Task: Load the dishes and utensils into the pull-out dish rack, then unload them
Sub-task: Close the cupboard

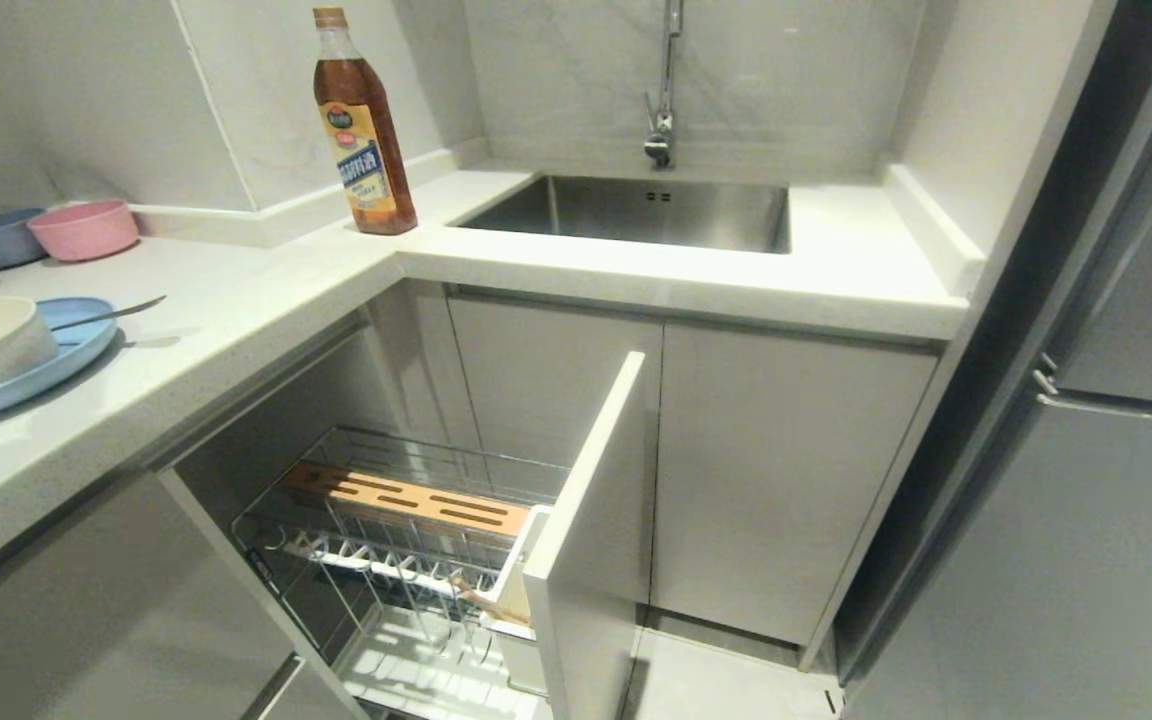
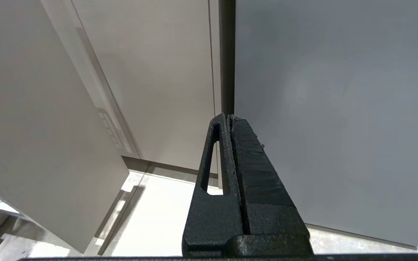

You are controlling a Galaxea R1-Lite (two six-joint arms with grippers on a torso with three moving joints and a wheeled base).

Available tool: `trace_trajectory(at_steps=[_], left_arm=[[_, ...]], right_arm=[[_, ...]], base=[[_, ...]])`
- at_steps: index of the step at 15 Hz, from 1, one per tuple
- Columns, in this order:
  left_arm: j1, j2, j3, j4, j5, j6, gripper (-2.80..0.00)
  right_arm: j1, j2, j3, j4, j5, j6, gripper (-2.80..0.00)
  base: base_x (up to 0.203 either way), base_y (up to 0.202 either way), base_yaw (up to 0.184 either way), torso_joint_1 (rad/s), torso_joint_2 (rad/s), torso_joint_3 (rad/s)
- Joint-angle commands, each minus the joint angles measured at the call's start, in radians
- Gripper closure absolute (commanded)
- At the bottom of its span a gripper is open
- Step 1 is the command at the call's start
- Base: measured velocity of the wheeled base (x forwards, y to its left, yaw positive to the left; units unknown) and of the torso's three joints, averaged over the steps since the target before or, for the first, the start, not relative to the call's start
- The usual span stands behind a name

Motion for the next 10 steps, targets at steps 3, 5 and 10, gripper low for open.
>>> trace_trajectory(at_steps=[3, 5, 10], left_arm=[[-0.25, 0.008, -0.195, 0.242, 0.002, -0.054, 0.0], [-0.422, 0.045, -0.248, 0.351, 0.002, -0.108, 0.0], [-0.792, 0.204, -0.227, 0.527, -0.003, -0.214, 0.0]], right_arm=[[0.0, 0.0, 0.0, 0.0, 0.0, 0.001, 0.0], [0.0, 0.0, 0.0, 0.0, 0.0, 0.001, 0.0], [0.0, 0.0, 0.0, 0.0, 0.0, 0.001, 0.0]], base=[[0.0, 0.0, 0.0, 0.0, 0.0, 0.0], [0.0, 0.0, 0.0, 0.0, 0.0, 0.0], [0.0, 0.0, 0.0, 0.0, 0.0, 0.0]])
